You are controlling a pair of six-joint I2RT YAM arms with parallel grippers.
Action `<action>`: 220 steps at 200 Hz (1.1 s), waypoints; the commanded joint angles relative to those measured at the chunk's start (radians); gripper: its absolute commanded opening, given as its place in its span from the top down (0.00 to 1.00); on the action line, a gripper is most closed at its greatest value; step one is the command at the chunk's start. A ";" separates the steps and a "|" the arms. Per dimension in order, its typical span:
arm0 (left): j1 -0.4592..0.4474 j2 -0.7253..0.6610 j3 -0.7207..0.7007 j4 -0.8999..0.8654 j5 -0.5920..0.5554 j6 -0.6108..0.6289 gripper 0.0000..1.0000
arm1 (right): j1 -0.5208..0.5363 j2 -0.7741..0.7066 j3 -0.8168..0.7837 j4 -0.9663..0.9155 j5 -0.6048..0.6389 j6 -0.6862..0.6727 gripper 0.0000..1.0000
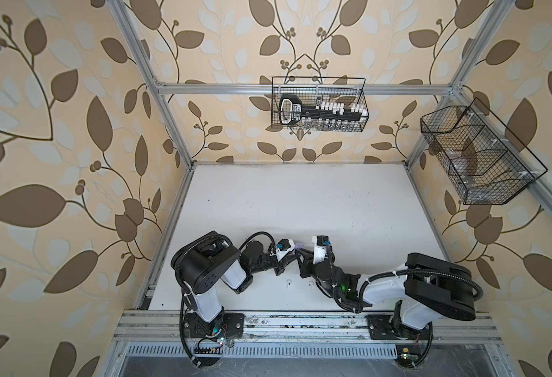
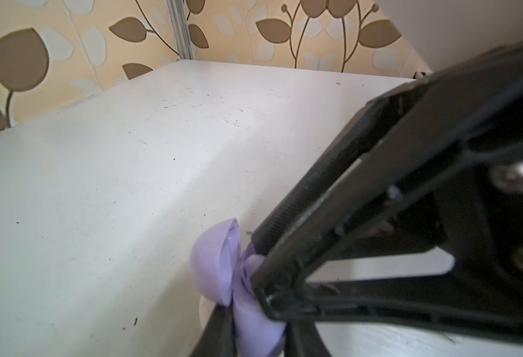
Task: Insert wireless bluetooth earbuds into charging case
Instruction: Insert the wireless bluetooth earbud into the charging case.
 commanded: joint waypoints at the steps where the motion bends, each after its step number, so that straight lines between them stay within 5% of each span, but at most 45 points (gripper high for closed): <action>1: 0.010 -0.030 0.023 0.073 0.016 -0.001 0.87 | -0.002 0.004 0.002 -0.006 -0.006 -0.003 0.73; 78: 0.009 -0.028 0.028 0.074 0.014 0.002 0.87 | -0.007 -0.226 -0.030 -0.208 0.033 -0.015 0.58; 160: 0.008 -0.027 0.027 0.074 0.019 0.005 0.87 | -0.033 -0.485 -0.013 -0.700 0.028 0.141 0.55; 220: 0.005 -0.004 0.029 0.072 0.085 0.040 0.88 | -0.262 -0.502 0.120 -0.917 -0.313 0.075 0.58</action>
